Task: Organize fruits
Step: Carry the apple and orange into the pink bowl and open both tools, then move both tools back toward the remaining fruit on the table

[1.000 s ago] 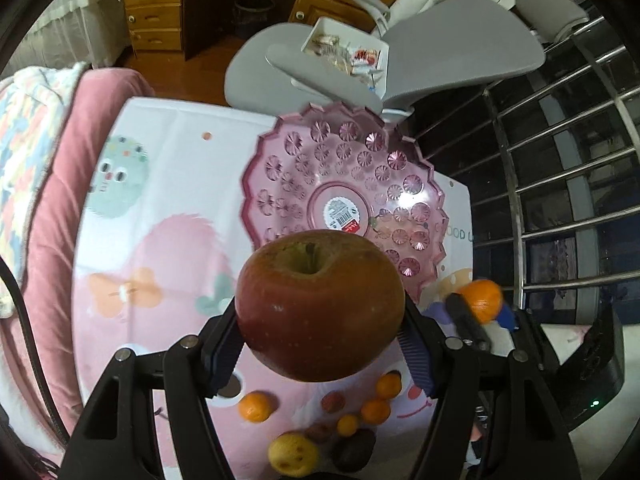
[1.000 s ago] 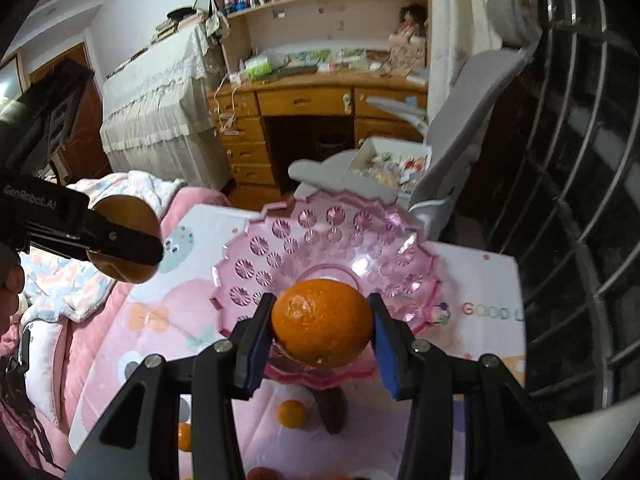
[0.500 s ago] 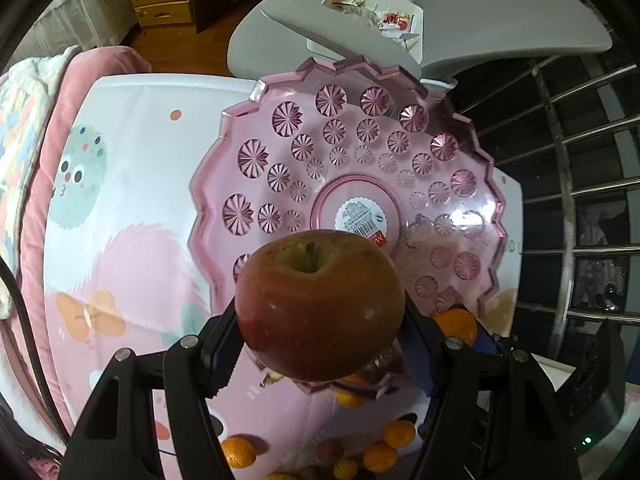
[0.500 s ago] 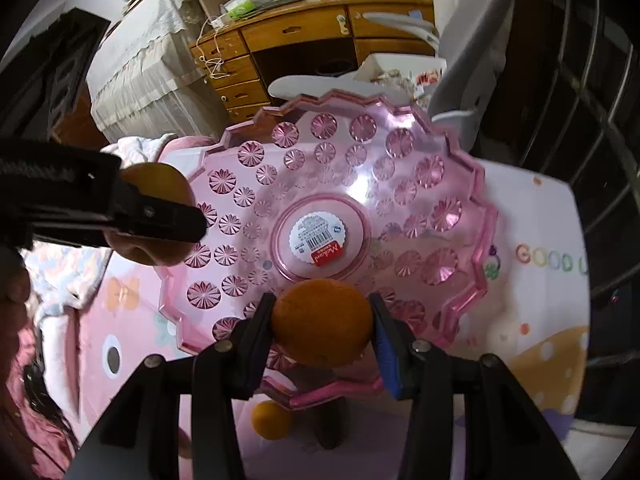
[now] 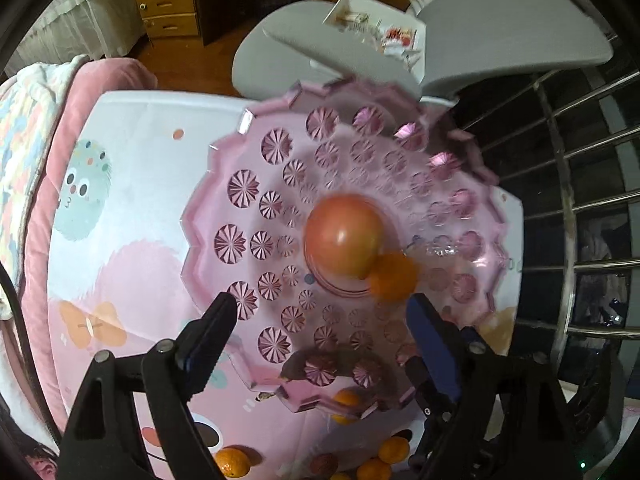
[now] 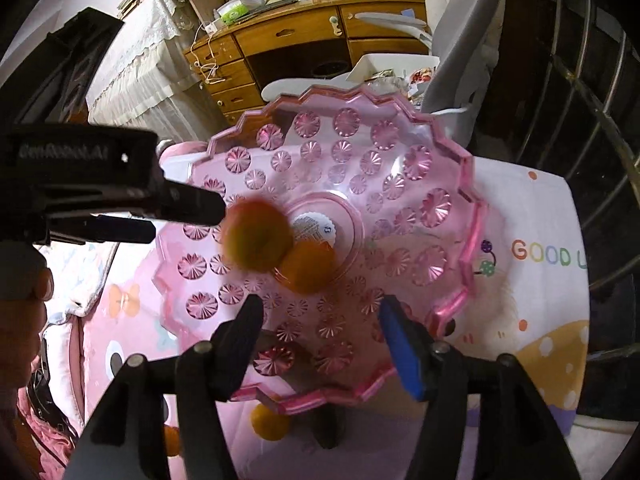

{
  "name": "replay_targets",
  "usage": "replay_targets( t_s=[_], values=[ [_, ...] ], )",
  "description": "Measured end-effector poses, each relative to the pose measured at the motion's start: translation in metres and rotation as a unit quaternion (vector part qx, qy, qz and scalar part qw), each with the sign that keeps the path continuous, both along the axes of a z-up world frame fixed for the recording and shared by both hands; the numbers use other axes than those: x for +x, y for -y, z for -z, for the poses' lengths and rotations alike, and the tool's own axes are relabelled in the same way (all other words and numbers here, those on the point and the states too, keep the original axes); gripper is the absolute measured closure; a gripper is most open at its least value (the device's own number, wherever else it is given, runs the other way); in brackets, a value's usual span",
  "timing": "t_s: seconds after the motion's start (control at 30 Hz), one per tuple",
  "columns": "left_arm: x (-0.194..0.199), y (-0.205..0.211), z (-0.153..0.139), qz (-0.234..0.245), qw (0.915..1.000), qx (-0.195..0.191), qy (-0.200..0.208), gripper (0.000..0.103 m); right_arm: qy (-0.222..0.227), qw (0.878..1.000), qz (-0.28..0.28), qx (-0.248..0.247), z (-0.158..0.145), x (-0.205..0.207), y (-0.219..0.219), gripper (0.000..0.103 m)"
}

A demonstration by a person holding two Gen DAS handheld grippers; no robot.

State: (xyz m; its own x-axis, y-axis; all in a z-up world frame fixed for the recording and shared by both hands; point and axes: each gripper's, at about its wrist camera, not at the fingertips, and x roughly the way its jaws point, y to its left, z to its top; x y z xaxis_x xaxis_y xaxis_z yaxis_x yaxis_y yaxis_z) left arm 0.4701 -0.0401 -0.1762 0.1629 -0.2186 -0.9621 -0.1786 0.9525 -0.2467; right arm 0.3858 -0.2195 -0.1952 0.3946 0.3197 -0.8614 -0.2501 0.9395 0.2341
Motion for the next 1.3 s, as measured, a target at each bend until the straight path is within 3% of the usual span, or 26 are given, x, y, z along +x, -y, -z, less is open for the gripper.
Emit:
replay_targets(
  t_s=[0.27, 0.63, 1.3],
  values=[
    [-0.027, -0.019, -0.031, -0.005, 0.9991, -0.022, 0.036, 0.018, 0.016, 1.0, 0.022, -0.003, -0.025, -0.015, 0.007, 0.041],
    [-0.096, -0.047, -0.057, 0.002, 0.9973, -0.036, 0.064, 0.022, 0.024, 0.997, 0.077, 0.01, -0.057, -0.065, 0.018, 0.041],
    [-0.275, -0.098, -0.101, 0.088, 0.9891, -0.047, 0.108, 0.023, 0.049, 0.986, 0.158, 0.026, -0.109, -0.242, -0.007, 0.041]
  ],
)
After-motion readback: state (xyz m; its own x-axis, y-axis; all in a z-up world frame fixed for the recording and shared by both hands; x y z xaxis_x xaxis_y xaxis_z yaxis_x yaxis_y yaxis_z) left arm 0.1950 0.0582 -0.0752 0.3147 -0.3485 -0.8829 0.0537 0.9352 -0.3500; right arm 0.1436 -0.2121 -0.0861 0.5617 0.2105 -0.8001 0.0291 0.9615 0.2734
